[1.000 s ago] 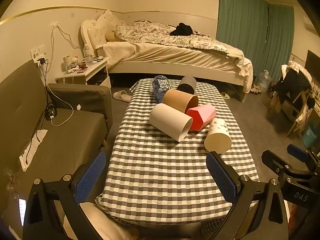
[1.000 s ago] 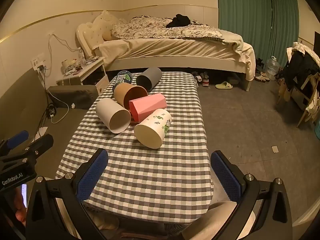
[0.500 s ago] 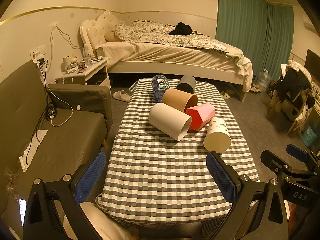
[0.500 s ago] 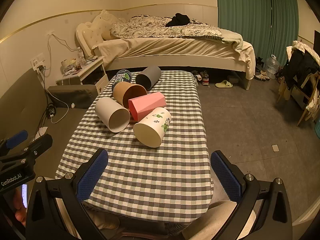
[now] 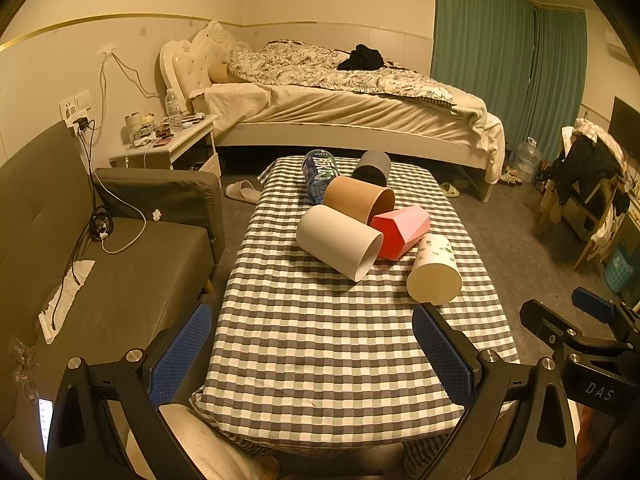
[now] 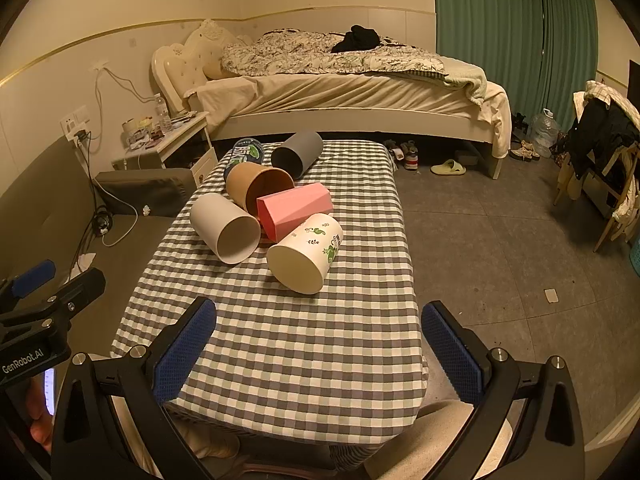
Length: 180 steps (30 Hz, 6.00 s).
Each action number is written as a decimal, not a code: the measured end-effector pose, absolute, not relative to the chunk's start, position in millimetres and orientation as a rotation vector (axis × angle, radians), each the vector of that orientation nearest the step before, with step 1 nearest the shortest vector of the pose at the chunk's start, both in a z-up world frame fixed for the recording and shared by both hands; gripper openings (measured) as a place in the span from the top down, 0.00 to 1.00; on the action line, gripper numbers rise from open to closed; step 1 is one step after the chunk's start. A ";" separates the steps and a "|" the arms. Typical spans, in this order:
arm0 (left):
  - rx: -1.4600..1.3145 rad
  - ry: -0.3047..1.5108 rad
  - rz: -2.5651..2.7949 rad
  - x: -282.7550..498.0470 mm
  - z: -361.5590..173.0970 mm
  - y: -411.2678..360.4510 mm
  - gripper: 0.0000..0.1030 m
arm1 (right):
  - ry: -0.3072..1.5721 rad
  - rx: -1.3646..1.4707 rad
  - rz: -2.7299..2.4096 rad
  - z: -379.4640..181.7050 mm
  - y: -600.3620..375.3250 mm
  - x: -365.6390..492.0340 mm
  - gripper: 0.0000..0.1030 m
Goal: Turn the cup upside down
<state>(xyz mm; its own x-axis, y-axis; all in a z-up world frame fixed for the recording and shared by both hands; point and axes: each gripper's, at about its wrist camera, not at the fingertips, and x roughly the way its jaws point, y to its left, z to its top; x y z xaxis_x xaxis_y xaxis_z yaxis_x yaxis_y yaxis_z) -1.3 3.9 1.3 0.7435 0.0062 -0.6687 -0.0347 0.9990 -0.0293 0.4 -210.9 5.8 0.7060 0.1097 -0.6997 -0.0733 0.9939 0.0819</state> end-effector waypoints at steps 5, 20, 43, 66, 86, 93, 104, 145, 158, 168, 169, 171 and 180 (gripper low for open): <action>-0.039 0.732 0.021 -2.9 0.7 3.7 0.00 | 0.781 0.050 0.102 4.3 -211.3 0.2 0.00; -0.038 0.733 0.023 -2.4 0.4 2.9 0.00 | 0.784 0.050 0.104 -3.6 -208.7 1.9 0.00; -0.032 0.730 0.020 0.7 4.9 -7.7 0.00 | 0.783 0.046 0.111 1.5 -205.1 1.1 0.00; -0.059 0.772 0.067 33.1 -5.1 14.3 0.00 | 0.814 0.004 0.164 8.6 -195.8 29.0 0.00; -0.152 0.921 0.241 161.5 -79.4 99.4 0.00 | 1.010 -0.240 0.422 -46.3 -105.7 257.6 0.00; -0.152 0.963 0.241 181.8 -101.7 105.6 0.00 | 1.095 -0.297 0.480 -80.1 -89.8 297.5 0.00; -0.157 0.983 0.237 183.6 -107.1 105.7 0.00 | 1.152 -0.353 0.523 -103.7 -74.4 314.7 0.14; -0.116 0.844 0.169 11.1 -39.1 95.0 0.00 | 1.125 -0.060 0.052 -68.7 -124.4 69.0 0.20; -0.059 0.874 0.150 13.4 -38.9 56.7 0.00 | 1.111 -0.045 0.082 -92.6 -125.3 60.7 0.18; -0.067 0.914 0.168 27.4 -31.8 29.5 0.00 | 1.049 0.034 0.162 -59.4 -164.3 52.9 0.06; -0.076 0.917 0.159 29.3 -31.2 25.7 0.00 | 1.034 0.027 0.163 -53.1 -170.9 52.1 0.05; -0.081 0.931 0.141 34.4 -30.5 13.8 0.00 | 1.018 0.004 0.161 -44.1 -181.5 52.1 0.05; -0.124 1.050 0.002 71.2 -46.3 -52.0 0.00 | 1.001 -0.131 0.086 -37.1 -234.4 54.7 0.05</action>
<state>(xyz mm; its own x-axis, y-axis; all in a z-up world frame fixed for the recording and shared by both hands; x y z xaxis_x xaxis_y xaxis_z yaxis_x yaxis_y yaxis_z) 71.2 -52.0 -46.3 0.4978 -0.0576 -0.8654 -0.0610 0.9930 -0.1012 54.7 -234.4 -37.1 0.5370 0.0120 -0.8435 -0.1324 0.9887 -0.0702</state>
